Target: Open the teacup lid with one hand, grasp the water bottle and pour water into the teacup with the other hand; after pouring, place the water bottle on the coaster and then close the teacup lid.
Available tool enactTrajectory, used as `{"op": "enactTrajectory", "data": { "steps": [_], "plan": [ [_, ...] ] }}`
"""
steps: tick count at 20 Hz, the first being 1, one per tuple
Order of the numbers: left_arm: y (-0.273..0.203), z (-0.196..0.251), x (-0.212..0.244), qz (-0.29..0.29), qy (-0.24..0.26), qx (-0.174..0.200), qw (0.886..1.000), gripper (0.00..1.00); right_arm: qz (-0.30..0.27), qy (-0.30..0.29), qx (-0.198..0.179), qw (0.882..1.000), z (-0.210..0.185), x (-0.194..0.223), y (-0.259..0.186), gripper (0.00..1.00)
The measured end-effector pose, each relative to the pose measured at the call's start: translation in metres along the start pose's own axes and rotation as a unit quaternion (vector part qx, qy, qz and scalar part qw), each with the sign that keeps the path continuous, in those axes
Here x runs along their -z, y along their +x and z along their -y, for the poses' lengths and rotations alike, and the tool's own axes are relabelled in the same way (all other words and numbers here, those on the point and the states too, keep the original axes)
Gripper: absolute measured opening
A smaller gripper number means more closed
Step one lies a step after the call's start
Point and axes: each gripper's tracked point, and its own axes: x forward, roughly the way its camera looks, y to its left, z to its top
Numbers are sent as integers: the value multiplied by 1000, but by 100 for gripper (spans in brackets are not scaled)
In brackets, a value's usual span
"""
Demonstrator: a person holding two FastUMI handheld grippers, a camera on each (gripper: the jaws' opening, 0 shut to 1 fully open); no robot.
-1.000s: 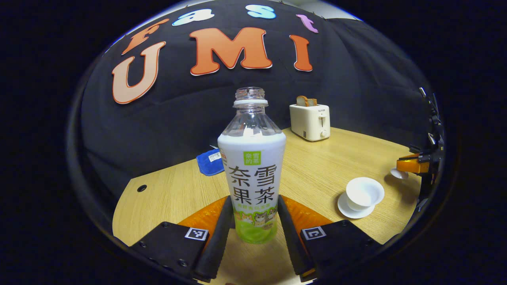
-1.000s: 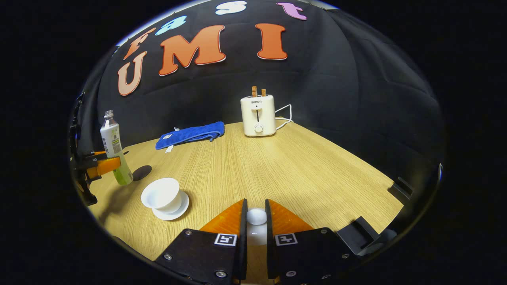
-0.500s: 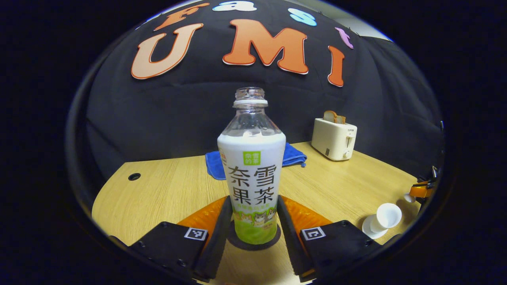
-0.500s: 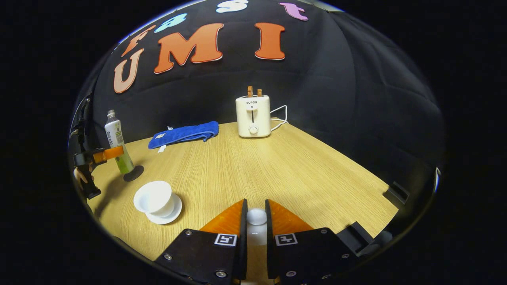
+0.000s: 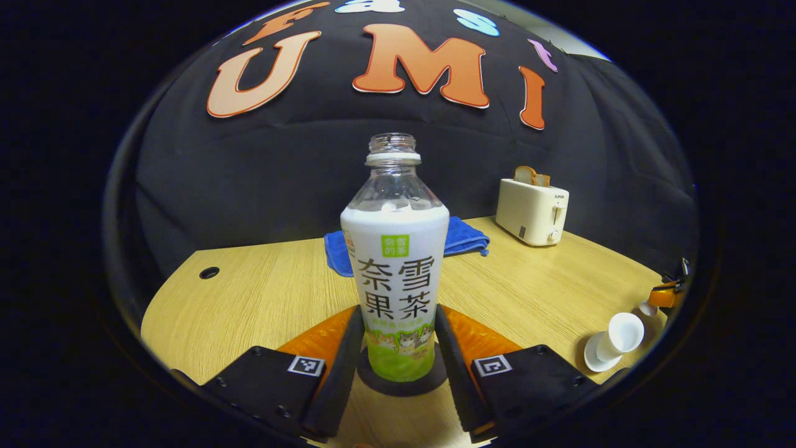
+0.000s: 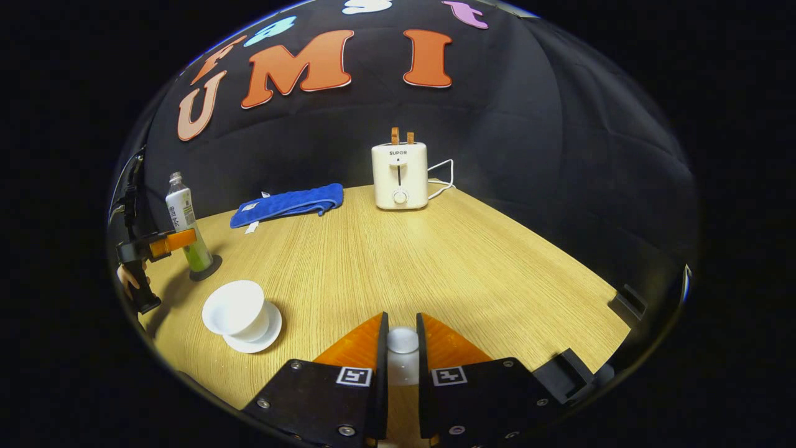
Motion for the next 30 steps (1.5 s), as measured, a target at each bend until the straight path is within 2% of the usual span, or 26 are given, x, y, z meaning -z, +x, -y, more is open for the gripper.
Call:
{"op": "enactTrajectory", "data": {
  "steps": [2, 3, 7, 8, 9, 11, 14, 15, 17, 18, 19, 20, 22, 23, 24, 26, 29, 30],
  "plan": [
    [0, 0, 0, 3, 3, -3, 1000, 72, 0, 1, 1, 1000, 1, -2, -1, 20],
    [0, 0, 0, 3, 5, -5, 1000, 75, 1, 2, 2, 1000, 1, -2, -1, 21],
    [1, 0, 11, -8, 12, -14, 1000, 73, 3, 1, 2, 1000, 1, -3, -2, 20],
    [1, 0, 12, -8, 14, -15, 1000, 76, 4, 1, 2, 1000, 1, -3, -3, 20],
    [-1, -1, 14, -9, 13, -18, 1000, 73, 5, 2, 2, 1000, 1, -4, -3, 17],
    [-2, 0, 14, -8, 9, -17, 1000, 73, 9, 2, 2, 1000, 1, -7, -5, 20],
    [-11, 0, 18, -9, 11, -24, 1000, 89, 24, -1, -4, 1000, -4, -18, -12, 21],
    [-16, 0, 19, -9, 12, -28, 999, 89, 30, -2, -8, 1000, -7, -23, -14, 20],
    [-31, 5, 22, -5, 13, -31, 999, 86, 43, -5, -21, 999, -23, -36, -14, 21],
    [-39, 6, 23, -3, 12, -34, 999, 89, 49, -9, -29, 998, -32, -42, -15, 21],
    [-47, 6, 23, 1, 10, -38, 999, 86, 56, -11, -39, 998, -41, -47, -17, 21],
    [-56, 7, 26, -2, 8, -41, 999, 89, 63, -14, -51, 997, -54, -53, -19, 20],
    [-74, 4, 28, 5, 9, -55, 998, 88, 75, -22, -79, 994, -82, -63, -21, 20],
    [-87, 2, 29, 10, 8, -65, 998, 85, 80, -29, -99, 991, -102, -65, -20, 20],
    [-98, -3, 27, 19, 7, -78, 997, 88, 82, -34, -115, 989, -118, -66, -21, 20],
    [-115, -13, 23, 35, 6, -105, 994, 85, 82, -41, -139, 986, -144, -64, -18, 20],
    [-134, -20, 23, 41, -15, -117, 992, 88, 79, -59, -159, 982, -171, -56, -14, 21],
    [-139, -25, 24, 42, -19, -121, 992, 85, 78, -63, -164, 981, -177, -52, -14, 20]
  ]
}}
